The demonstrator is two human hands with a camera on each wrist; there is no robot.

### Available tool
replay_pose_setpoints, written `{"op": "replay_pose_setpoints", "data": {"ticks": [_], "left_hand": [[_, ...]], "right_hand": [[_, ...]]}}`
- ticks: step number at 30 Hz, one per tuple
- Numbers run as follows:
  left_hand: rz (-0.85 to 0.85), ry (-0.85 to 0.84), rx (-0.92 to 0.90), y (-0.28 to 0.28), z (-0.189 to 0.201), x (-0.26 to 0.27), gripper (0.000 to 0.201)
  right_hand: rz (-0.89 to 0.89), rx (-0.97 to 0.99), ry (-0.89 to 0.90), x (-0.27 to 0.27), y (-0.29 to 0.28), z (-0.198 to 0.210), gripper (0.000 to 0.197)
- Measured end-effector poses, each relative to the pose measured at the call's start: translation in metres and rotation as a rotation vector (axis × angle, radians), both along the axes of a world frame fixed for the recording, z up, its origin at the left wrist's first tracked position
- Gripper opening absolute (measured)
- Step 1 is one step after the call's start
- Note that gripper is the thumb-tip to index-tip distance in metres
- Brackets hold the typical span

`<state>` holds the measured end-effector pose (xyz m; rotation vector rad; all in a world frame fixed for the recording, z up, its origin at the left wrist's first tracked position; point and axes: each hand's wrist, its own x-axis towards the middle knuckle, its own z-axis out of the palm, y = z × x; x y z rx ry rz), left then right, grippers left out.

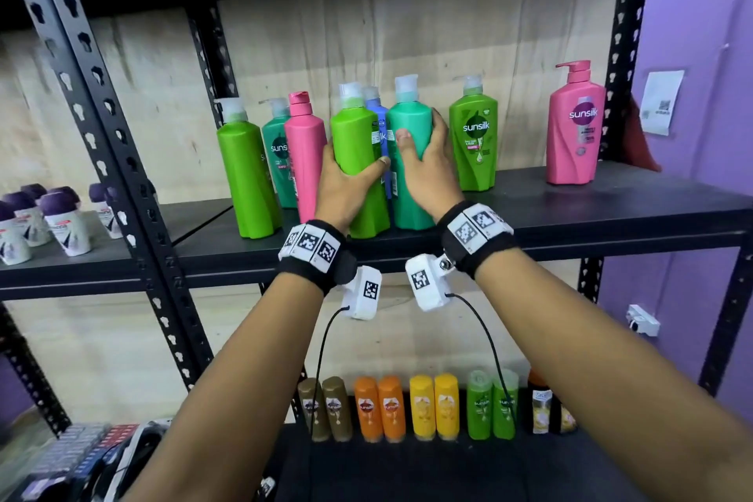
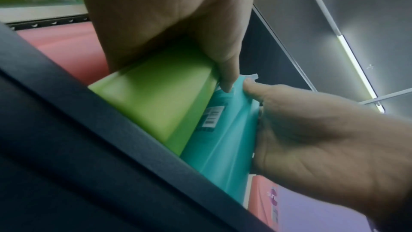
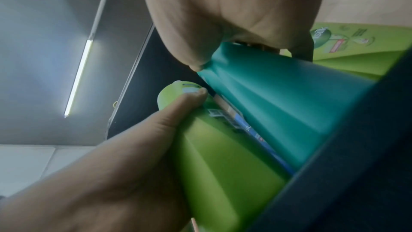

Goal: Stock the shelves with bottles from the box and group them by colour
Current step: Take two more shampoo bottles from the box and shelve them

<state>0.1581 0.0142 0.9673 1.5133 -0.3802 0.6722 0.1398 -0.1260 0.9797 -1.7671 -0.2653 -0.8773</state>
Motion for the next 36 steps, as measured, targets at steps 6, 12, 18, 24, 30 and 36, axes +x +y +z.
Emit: {"op": "replay_pose_setpoints", "data": {"ticks": [6, 12, 18, 24, 30, 36], "left_hand": [[0.066, 0.06, 0.067, 0.0, 0.0, 0.028, 0.09], [0.028, 0.092, 0.135, 0.002, 0.006, 0.031, 0.102], [0.045, 0.128, 0.183, 0.003, 0.007, 0.022, 0.101], [0.141, 0.149, 0.209, 0.004, -0.012, 0.009, 0.079], [0.231, 0.091, 0.306, 0.0, -0.035, -0.026, 0.068], [0.331, -0.031, 0.345, 0.0, -0.052, -0.072, 0.046]], "right_hand": [[-0.014, -0.012, 0.101, 0.021, 0.003, 0.011, 0.067], [0.011, -0.007, 0.173, 0.03, 0.004, 0.021, 0.067], [-0.045, -0.022, 0.179, 0.03, 0.006, 0.018, 0.068], [-0.064, -0.076, 0.155, 0.023, -0.004, 0.009, 0.07], [-0.057, -0.131, 0.135, 0.001, -0.008, -0.012, 0.072], [-0.025, -0.283, -0.05, -0.036, -0.018, -0.031, 0.035]]}}
